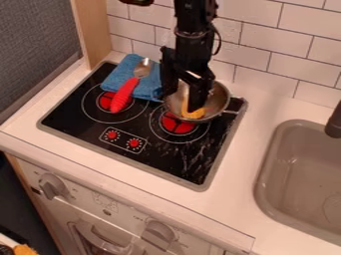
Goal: Move the corn to the lower corner of the left burner
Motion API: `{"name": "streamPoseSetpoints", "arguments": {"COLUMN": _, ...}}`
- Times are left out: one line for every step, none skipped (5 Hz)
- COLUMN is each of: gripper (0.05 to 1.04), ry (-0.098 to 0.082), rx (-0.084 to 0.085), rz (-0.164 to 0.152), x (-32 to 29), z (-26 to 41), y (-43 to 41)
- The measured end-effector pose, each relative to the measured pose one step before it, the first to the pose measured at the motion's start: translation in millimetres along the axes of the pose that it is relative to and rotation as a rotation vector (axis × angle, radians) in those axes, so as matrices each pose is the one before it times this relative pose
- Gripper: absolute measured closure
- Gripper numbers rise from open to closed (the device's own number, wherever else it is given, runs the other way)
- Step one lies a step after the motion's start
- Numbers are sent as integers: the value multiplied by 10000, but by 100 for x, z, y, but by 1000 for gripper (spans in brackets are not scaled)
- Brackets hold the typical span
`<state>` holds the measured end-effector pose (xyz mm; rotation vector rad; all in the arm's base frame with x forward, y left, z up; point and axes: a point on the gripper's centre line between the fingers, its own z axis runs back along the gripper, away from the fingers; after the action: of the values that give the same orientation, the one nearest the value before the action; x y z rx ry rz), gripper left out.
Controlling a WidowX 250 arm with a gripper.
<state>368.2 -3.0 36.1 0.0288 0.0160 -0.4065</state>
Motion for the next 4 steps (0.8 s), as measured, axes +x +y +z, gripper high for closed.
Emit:
{"name": "streamPoseSetpoints", "arguments": {"gripper": 137, "ry": 301, "rx": -128, "rz": -418, "x": 254, "z": -1290, "y": -1356}}
{"name": "streamPoseSetpoints", "arguments": {"gripper": 418, "ry": -116, "rx": 46, "rz": -80, "x": 182, "z": -250, "y": -183}}
{"name": "streamPoseSetpoints", "arguments": {"gripper": 491, "ry": -33, "rx": 41, "rz": -17, "x": 1, "z": -99, "y": 40}}
{"name": "streamPoseSetpoints", "arguments": {"gripper": 491, "ry": -76, "rx": 16, "rz": -84, "x": -96, "z": 220, "y": -57}}
